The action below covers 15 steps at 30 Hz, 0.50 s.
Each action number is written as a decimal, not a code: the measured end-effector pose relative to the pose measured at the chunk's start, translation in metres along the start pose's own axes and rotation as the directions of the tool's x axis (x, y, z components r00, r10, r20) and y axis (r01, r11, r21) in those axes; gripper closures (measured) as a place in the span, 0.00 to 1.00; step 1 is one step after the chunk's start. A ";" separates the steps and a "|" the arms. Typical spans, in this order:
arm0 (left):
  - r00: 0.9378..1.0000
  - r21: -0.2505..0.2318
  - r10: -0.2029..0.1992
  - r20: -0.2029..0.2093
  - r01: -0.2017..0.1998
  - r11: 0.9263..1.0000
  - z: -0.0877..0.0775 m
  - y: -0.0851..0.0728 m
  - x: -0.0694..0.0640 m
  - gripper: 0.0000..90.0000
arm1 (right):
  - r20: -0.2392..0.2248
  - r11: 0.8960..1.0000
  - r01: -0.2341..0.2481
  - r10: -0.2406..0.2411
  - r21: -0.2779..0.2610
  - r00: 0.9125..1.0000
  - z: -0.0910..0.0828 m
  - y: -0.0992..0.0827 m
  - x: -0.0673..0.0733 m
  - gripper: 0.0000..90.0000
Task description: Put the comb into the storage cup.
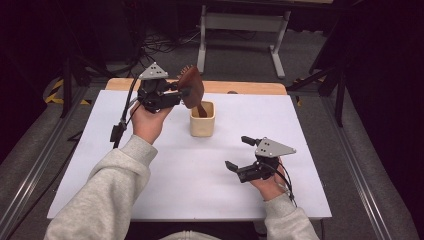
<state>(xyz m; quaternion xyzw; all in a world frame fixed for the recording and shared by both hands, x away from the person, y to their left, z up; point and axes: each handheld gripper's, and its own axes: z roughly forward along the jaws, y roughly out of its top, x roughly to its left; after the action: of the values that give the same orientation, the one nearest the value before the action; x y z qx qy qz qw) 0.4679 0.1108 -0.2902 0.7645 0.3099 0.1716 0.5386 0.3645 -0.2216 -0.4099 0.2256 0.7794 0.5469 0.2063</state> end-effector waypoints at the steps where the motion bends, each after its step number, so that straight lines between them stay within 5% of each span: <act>1: 1.000 0.001 -0.003 -0.001 0.003 1.000 0.001 -0.001 0.001 0.68 | 0.000 1.000 0.000 0.000 0.000 1.000 0.000 0.000 0.000 0.02; 15: 0.997 0.041 -0.074 0.005 0.073 0.996 0.014 -0.009 0.011 0.68 | -0.002 1.000 0.004 -0.004 0.002 1.000 0.001 0.000 0.000 0.02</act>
<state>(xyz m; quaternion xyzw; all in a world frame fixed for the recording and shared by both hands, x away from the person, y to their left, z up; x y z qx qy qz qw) 0.4820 0.1101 -0.3047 0.7639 0.3396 0.1428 0.5299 0.3645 -0.2209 -0.4102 0.2240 0.7805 0.5459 0.2064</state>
